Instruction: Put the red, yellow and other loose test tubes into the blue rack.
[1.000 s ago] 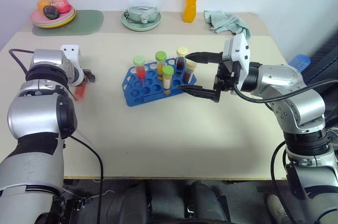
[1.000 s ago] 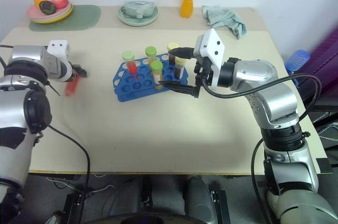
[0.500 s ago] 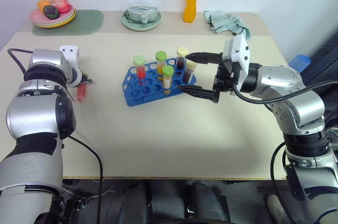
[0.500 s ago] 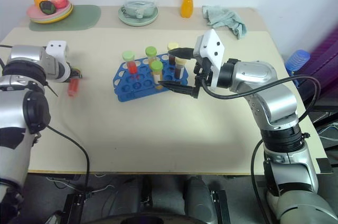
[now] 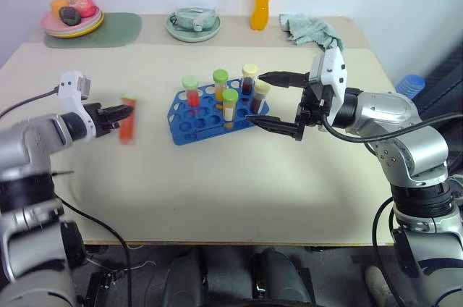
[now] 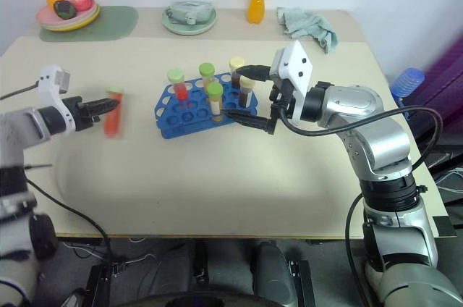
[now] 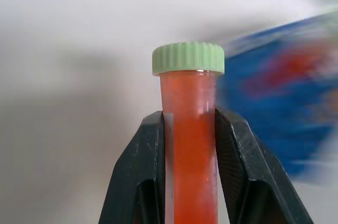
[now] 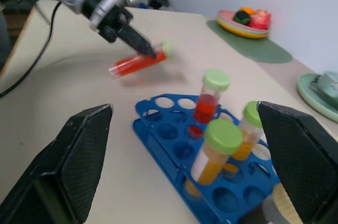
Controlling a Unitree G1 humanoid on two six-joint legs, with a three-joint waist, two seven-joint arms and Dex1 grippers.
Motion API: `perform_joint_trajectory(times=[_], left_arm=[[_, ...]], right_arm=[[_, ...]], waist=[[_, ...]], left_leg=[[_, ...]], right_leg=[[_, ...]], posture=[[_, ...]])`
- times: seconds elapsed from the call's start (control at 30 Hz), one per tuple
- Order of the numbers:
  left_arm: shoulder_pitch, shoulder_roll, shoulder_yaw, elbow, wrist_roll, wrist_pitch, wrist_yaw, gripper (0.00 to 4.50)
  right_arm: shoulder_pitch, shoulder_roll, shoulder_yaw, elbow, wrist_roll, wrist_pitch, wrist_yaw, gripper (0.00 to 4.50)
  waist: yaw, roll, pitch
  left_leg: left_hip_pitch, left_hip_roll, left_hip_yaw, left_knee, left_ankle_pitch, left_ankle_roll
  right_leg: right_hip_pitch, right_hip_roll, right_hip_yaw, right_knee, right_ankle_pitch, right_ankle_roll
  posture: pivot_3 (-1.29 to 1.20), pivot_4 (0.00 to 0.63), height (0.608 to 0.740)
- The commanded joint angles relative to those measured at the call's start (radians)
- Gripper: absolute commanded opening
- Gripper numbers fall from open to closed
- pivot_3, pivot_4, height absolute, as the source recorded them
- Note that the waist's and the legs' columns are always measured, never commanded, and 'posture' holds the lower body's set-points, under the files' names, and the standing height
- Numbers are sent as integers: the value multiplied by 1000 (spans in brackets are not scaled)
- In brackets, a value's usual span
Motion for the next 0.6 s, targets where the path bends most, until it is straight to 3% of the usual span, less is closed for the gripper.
perform_joint_trajectory(times=[0.03,0.2,0.4,0.6], left_arm=[[-41,-57,192,-196,-202,-125,16,928],[-18,-91,71,-182,-276,-233,-72,928],[-30,-171,-178,-4,-87,-633,-188,928],[-80,-170,-319,253,22,-952,-358,928]], right_arm=[[7,-23,-44,-34,18,5,3,4500],[83,-47,-74,-109,39,49,-28,4500],[228,-87,-144,-251,69,131,-104,4500],[343,-109,-215,-367,97,191,-186,4500]], waist=[[2,0,0],[3,1,-1],[3,0,-1],[0,0,-1]], left_leg=[[0,0,-1,1,0,0],[9,-1,-1,0,0,1],[9,-1,-1,0,0,1],[9,-1,0,-2,-1,1]], right_leg=[[1,0,-1,0,0,0],[11,0,-1,0,0,0],[11,0,-1,-1,0,0],[10,1,-1,-3,0,0]], posture=[[0,150,740],[0,150,740],[0,150,740],[0,150,740]])
